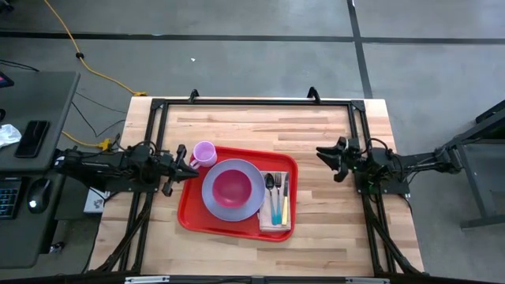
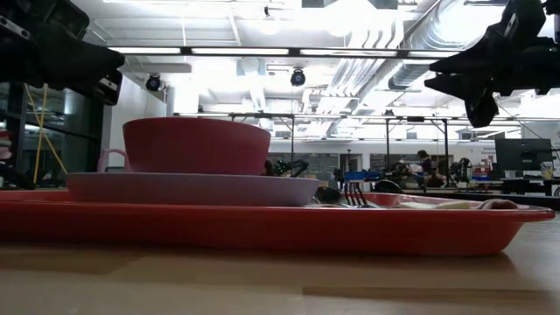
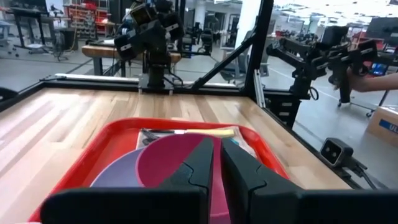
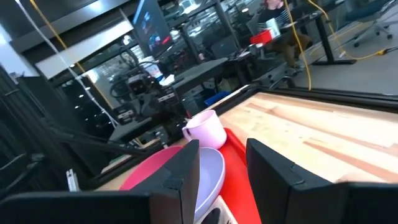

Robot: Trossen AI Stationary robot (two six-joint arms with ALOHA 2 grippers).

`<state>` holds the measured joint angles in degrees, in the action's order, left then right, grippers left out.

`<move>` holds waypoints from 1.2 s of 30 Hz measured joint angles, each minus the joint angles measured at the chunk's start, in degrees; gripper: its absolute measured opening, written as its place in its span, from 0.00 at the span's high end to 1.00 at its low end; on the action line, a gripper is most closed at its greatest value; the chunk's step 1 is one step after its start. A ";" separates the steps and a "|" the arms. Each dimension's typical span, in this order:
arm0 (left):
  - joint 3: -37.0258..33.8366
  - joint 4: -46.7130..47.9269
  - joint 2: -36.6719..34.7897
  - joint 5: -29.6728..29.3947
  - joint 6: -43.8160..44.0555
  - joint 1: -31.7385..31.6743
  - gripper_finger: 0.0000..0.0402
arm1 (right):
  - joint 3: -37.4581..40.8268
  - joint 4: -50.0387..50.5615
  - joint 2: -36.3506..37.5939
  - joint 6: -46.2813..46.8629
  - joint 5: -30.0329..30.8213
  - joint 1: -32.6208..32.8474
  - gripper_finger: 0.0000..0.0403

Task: Set up tray
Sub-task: Return to Home Position

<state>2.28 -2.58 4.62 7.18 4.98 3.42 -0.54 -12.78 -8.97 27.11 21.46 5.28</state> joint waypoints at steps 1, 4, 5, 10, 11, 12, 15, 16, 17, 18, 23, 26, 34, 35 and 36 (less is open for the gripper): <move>0.00 0.21 0.00 -0.02 0.00 0.00 0.84 | 0.00 0.06 0.00 -0.17 -0.38 0.00 0.73; 0.00 0.34 0.02 -0.04 0.00 0.00 0.84 | 0.00 0.05 0.00 -0.25 -0.44 -0.01 0.73; 0.00 0.53 0.00 -0.04 0.00 0.00 0.84 | 0.00 0.05 0.00 -0.09 -0.45 0.00 0.73; 0.00 1.47 0.02 -0.09 0.00 0.00 0.84 | 0.02 0.03 0.00 -0.10 -0.45 0.00 0.73; 0.00 1.50 0.02 -0.11 0.01 0.00 0.84 | 0.02 0.04 0.00 -0.15 -0.45 0.00 0.73; 0.00 1.50 0.02 -0.09 0.00 0.00 0.84 | 0.02 0.05 0.00 -0.18 -0.45 -0.01 0.73; 0.00 1.50 0.02 -0.13 0.02 0.00 0.84 | 0.02 0.03 0.00 -0.16 -0.45 0.00 0.73; 0.00 1.50 0.02 -0.13 0.00 0.00 0.84 | 0.02 0.05 0.00 -0.10 -0.45 0.00 0.73; 0.00 1.50 0.02 -0.14 0.00 0.00 0.84 | 0.02 0.05 0.00 -0.16 -0.45 0.00 0.73; 0.00 1.50 0.02 -0.15 0.01 0.00 0.84 | 0.02 0.05 0.00 -0.26 -0.45 0.00 0.73; 0.00 1.50 0.02 -0.17 0.00 0.00 0.84 | 0.02 0.05 0.00 -0.17 -0.45 -0.02 0.73; 0.00 1.50 0.02 -0.17 0.00 0.00 0.84 | 0.02 0.04 0.00 -0.15 -0.45 0.00 0.73; 0.02 1.52 0.02 -0.17 0.02 0.00 0.84 | 0.04 0.04 0.00 -0.15 -0.45 0.00 0.73; 0.04 1.51 0.02 -0.17 0.02 0.00 0.84 | 0.04 0.04 0.00 -0.15 -0.45 -0.01 0.73; 0.04 1.52 0.02 -0.17 0.00 0.00 0.84 | 0.04 0.03 0.00 -0.15 -0.45 0.00 0.73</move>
<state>2.33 -1.06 4.64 7.01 4.97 3.42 -0.49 -12.75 -8.97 26.96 21.02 5.28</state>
